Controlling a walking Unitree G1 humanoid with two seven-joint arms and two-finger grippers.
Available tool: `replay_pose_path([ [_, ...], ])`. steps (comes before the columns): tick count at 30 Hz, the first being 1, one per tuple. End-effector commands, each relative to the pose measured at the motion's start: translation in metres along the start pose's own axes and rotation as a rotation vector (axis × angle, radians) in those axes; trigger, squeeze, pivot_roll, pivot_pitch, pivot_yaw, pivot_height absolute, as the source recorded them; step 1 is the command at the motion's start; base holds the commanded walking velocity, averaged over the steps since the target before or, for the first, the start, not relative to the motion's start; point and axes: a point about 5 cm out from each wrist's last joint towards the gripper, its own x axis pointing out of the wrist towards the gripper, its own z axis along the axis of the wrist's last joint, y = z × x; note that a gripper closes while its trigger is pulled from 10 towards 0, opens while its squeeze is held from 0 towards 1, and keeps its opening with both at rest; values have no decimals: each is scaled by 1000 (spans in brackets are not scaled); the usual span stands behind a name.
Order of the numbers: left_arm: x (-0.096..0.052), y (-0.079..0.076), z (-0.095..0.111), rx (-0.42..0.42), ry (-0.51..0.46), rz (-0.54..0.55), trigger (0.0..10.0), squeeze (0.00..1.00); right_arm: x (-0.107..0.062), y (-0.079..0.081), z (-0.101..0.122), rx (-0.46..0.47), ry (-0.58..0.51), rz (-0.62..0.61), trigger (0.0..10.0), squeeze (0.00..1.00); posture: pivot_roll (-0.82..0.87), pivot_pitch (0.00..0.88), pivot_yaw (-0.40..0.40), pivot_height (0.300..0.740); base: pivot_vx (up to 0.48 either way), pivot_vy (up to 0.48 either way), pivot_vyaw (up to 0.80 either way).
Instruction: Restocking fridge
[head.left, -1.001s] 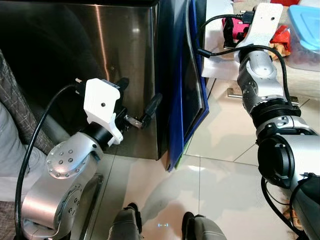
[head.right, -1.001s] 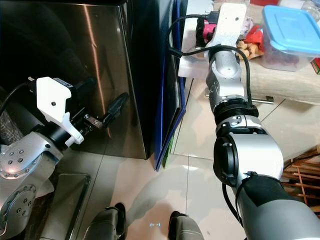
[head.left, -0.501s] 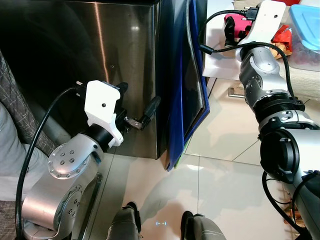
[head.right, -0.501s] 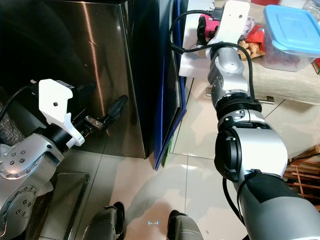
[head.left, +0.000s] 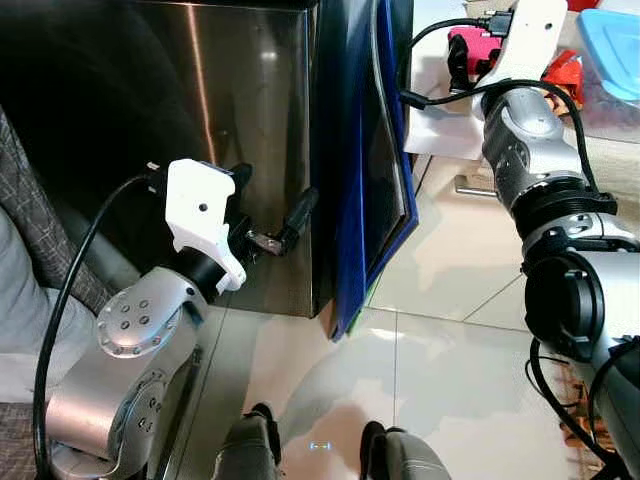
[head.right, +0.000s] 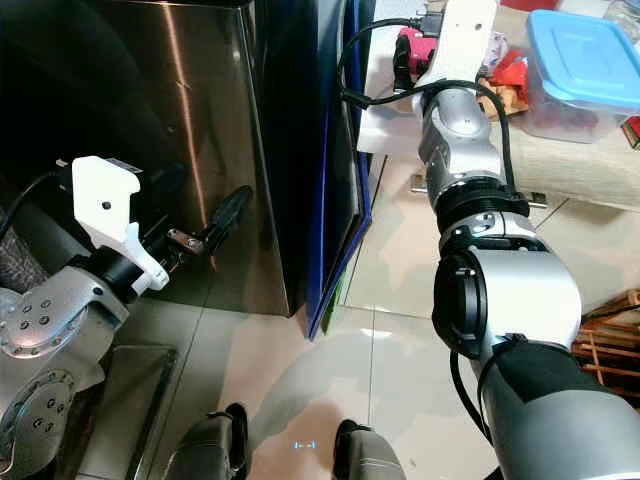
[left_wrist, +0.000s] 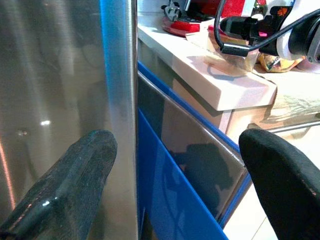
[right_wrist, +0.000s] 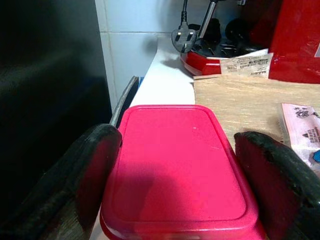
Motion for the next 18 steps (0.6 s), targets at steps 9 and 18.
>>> replay_pose_path([
  [9,2,-2,1,-5,-3,-8,10000,0,-10,3,-51,71,237,7,0,0,185,248,-2,740,0,0,0],
  [18,4,-2,0,-3,-5,-11,10000,0,-8,1,-42,47,181,3,0,0,179,244,1,740,0,0,0],
])
